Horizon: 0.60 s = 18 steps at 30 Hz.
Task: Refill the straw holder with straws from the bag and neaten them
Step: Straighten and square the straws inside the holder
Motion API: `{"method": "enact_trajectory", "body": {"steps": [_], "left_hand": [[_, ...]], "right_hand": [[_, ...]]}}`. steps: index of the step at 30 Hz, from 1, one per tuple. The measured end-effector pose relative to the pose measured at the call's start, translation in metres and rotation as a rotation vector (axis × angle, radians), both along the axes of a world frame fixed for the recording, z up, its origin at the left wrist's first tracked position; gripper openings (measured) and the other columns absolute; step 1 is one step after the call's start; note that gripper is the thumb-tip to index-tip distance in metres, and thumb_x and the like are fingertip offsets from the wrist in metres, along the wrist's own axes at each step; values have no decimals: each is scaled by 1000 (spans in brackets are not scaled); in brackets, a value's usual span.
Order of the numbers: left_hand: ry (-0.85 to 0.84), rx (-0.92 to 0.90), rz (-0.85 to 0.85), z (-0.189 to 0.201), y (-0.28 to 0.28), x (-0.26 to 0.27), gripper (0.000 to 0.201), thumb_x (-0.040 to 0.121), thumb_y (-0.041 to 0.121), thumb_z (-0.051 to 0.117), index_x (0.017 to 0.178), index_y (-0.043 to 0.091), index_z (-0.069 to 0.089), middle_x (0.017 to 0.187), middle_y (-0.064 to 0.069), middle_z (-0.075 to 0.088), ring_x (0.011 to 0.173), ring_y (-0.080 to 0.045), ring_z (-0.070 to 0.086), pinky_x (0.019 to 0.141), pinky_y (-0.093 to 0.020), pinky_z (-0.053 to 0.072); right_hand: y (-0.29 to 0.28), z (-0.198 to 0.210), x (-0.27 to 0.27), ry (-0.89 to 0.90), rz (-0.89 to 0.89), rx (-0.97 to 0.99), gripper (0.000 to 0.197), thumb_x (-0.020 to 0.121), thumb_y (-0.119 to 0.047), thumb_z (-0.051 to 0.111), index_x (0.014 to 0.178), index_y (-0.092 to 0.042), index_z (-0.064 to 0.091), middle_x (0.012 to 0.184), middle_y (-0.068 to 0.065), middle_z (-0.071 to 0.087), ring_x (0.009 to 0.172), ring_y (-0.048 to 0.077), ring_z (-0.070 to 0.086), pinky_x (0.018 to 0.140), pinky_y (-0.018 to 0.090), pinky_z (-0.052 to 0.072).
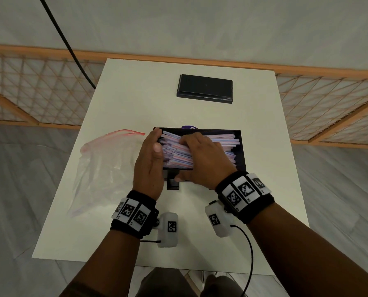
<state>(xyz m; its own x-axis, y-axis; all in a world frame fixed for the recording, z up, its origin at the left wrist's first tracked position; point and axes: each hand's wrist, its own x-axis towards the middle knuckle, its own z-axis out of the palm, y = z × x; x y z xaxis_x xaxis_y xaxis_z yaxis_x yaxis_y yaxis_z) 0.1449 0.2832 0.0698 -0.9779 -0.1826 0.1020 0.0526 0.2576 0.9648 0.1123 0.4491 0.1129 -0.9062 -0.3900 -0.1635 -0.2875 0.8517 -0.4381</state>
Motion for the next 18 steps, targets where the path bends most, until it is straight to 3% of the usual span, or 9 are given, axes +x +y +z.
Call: {"method": "enact_trajectory", "body": {"steps": [5,8,11,15,18], "left_hand": [[35,-71,-42,3,4,1,60,102,44,26,150,12,43,155,-1,46,145,-11,42,120,-40,38],[23,-84,-46,4,4,1,60,101,46,26,148,14,46,153,1,49,143,-8,44,119,-40,38],[34,-80,-54,3,4,1,58,102,45,27,146,15,49,152,3,50,143,-6,44,119,-40,38],[36,-100,-72,4,5,0,58,102,47,26,146,16,49,150,3,51,140,-10,47,116,-42,42],[40,-101,-77,6,8,0,58,102,46,27,146,16,48,150,3,51,140,-8,47,116,-40,42]], "right_hand": [[-4,-10,-4,-144,-4,-104,98,63,-47,91,144,-18,45,138,8,54,125,28,54,104,50,46],[-7,-12,-7,-171,-1,-118,97,63,-45,91,145,-18,47,138,7,57,125,27,55,106,47,46],[-8,-8,-11,-201,28,-132,92,62,-46,91,141,-22,51,132,3,63,119,23,59,102,40,48],[-14,-4,-23,-261,74,-100,91,55,-59,87,135,-29,55,125,-4,67,111,19,63,98,42,51],[-17,-1,-29,-307,97,-40,78,52,-63,84,119,-29,60,109,-6,70,95,16,64,90,38,54]]}}
